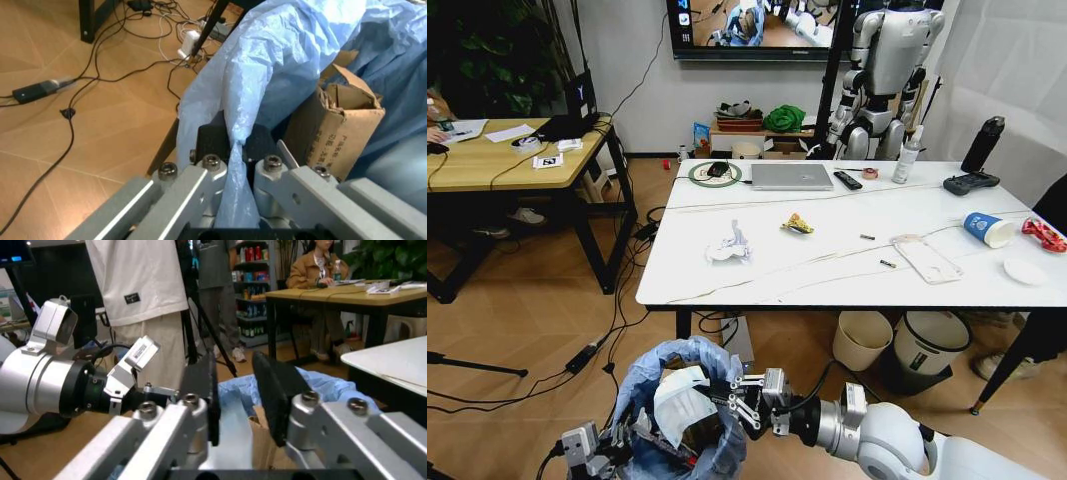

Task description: Pick up the trash bin and place the trash from the table into it.

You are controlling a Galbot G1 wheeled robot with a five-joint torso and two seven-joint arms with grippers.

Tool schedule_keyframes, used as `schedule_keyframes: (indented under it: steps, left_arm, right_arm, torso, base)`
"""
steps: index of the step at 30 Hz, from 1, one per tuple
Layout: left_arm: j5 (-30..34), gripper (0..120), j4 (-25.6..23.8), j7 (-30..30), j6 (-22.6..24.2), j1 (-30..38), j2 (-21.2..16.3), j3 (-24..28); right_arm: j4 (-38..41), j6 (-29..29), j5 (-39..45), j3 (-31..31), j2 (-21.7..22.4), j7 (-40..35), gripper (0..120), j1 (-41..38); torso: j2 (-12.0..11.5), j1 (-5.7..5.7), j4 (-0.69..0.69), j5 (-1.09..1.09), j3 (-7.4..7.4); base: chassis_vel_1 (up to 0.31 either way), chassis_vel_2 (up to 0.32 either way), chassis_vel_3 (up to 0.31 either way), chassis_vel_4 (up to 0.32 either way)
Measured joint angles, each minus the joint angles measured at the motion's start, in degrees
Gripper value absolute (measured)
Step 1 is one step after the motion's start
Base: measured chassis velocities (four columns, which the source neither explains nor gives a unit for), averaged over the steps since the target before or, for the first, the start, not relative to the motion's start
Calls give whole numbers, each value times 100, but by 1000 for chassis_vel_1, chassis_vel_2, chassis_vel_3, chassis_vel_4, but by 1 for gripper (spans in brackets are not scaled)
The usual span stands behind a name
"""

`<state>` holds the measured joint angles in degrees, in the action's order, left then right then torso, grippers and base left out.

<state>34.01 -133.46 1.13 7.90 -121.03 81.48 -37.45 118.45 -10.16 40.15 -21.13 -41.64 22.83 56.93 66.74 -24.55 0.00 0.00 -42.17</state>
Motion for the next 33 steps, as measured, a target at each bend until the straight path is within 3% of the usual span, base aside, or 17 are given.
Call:
schedule_keyframes:
  steps: [9,15,16,21,33]
  left_arm:
    - [7,0,31,3,9,37,-7,-7]
    - [-13,0,44,-1,9,24,-15,15]
    - [-13,0,44,-1,9,24,-15,15]
    - [-48,0,43,-13,7,11,-18,36]
    - [-76,0,40,-22,-4,10,10,30]
  right_arm:
    - [-39,-23,-97,225,-52,17,53,46]
    - [-129,160,262,998,-511,-385,79,-162]
    - [-129,160,262,998,-511,-385,79,-162]
    - [-404,547,713,1532,-882,-1102,97,-563]
    - [-1874,1497,862,1275,-1689,-2299,100,-1920]
  torso:
    - [0,0,-1,-1,0]
    - [0,0,0,0,0]
    - [0,0,0,0,0]
    - [0,0,0,0,0]
    - [0,0,0,-2,-1]
  base:
    - [0,0,0,0]
    - [0,0,0,0]
    - [0,0,0,0]
    - [0,0,0,0]
    - [0,0,0,0]
